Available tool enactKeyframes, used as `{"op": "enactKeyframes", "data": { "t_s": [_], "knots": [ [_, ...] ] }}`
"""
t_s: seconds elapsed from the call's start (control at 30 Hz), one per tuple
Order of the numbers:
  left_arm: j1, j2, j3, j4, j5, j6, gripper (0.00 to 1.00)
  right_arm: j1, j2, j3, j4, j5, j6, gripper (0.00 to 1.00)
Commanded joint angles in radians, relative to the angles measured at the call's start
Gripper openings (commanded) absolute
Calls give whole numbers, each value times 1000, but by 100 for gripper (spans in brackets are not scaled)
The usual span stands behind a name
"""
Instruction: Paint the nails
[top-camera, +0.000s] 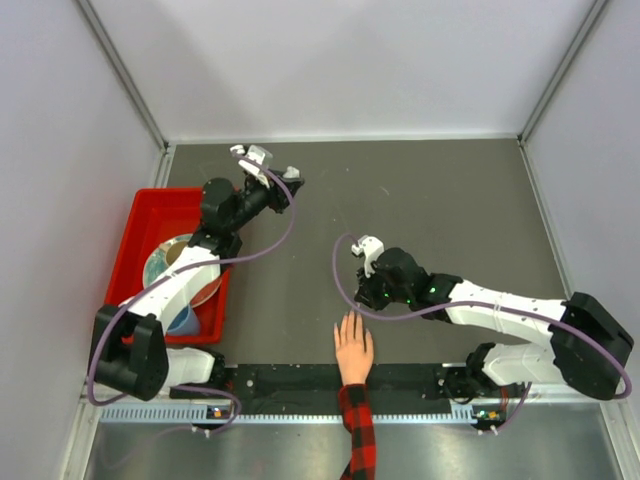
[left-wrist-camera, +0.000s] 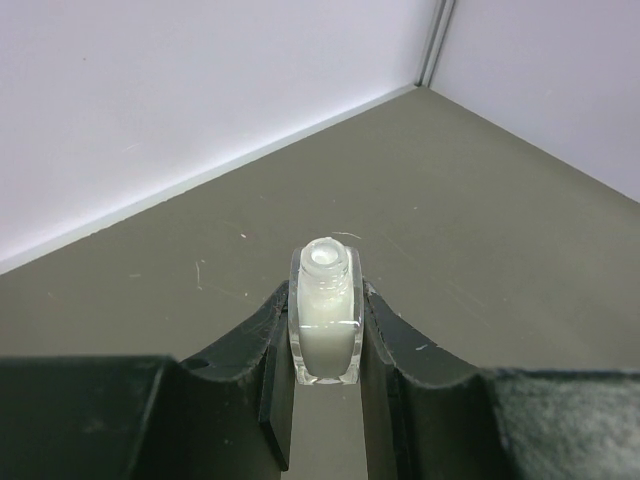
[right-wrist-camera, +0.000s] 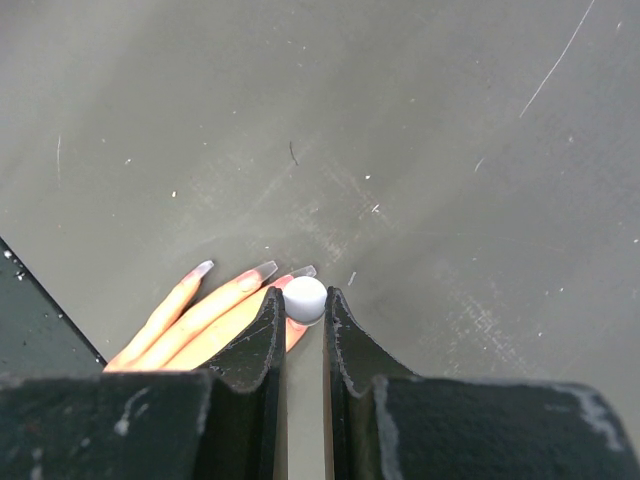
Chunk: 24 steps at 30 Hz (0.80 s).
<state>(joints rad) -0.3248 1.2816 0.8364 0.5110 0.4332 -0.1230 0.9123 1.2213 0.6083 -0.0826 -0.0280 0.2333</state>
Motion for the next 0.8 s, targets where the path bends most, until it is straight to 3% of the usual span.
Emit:
{"op": "enactKeyframes", "data": {
  "t_s": [0.0, 0.77],
  "knots": [
    [18, 12, 59, 116, 68, -33, 0, -7, 1, 19, 40, -4, 24, 0],
    [20, -1, 70, 100, 87, -24, 0, -9, 50, -2, 24, -32, 63, 0]
  ]
}}
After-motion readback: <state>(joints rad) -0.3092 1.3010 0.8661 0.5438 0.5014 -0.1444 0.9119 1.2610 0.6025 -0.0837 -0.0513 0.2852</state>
